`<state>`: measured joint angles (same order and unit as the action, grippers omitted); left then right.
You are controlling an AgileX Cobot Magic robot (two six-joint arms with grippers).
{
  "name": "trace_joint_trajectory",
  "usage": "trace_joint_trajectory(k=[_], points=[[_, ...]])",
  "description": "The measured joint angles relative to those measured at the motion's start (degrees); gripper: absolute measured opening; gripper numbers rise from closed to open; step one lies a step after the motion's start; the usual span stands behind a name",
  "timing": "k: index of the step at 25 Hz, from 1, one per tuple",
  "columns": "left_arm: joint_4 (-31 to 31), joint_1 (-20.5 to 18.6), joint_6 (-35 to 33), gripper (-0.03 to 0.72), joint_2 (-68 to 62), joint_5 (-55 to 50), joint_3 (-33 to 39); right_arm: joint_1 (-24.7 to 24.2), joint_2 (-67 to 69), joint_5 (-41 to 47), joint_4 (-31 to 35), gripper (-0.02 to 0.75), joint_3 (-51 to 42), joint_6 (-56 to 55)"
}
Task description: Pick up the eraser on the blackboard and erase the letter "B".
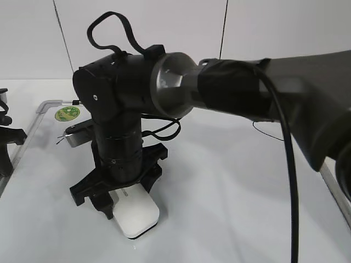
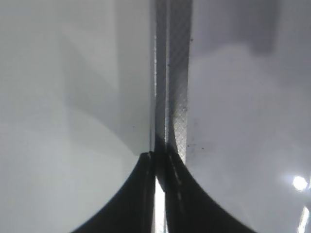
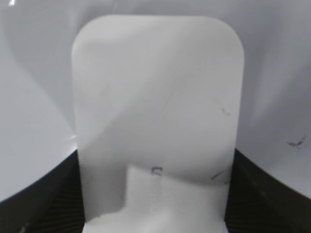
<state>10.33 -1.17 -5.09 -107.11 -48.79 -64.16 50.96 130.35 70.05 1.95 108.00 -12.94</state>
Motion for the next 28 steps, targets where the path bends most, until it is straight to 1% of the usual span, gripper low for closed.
trace_joint_trajectory(k=[3,5,13,16,20,23,26,28], points=[[0.12,0.0,0.0,0.02,0.0,0.0,0.0,-1.28,0.0,0.0,-0.81,0.56,0.0,-0.33],[0.24,0.0,0.0,0.02,0.0,0.0,0.0,-3.21,0.0,0.0,-1.95,0.56,0.0,-0.56],[0.46,0.0,0.0,0.021,0.0,-0.08,0.0,-15.89,0.0,-0.13,-9.69,0.56,0.08,-2.0],[0.46,0.0,0.0,0.022,0.0,-0.12,0.0,-18.86,0.0,-0.17,-10.62,0.56,0.13,-2.2],[0.46,0.0,0.0,0.024,0.0,-0.21,0.0,-19.3,0.0,-0.17,-10.61,0.56,0.13,-2.26],[0.56,0.0,0.0,0.024,0.0,-0.21,0.0,-18.29,0.0,-0.17,-8.47,0.56,0.13,-2.4],[0.56,0.0,0.0,0.024,0.0,-0.25,0.0,-15.47,0.0,-0.17,-5.48,0.56,0.13,-2.4],[0.56,0.0,0.0,0.024,0.0,-0.25,0.0,-12.59,0.0,-0.17,-4.34,0.56,0.13,-2.3]])
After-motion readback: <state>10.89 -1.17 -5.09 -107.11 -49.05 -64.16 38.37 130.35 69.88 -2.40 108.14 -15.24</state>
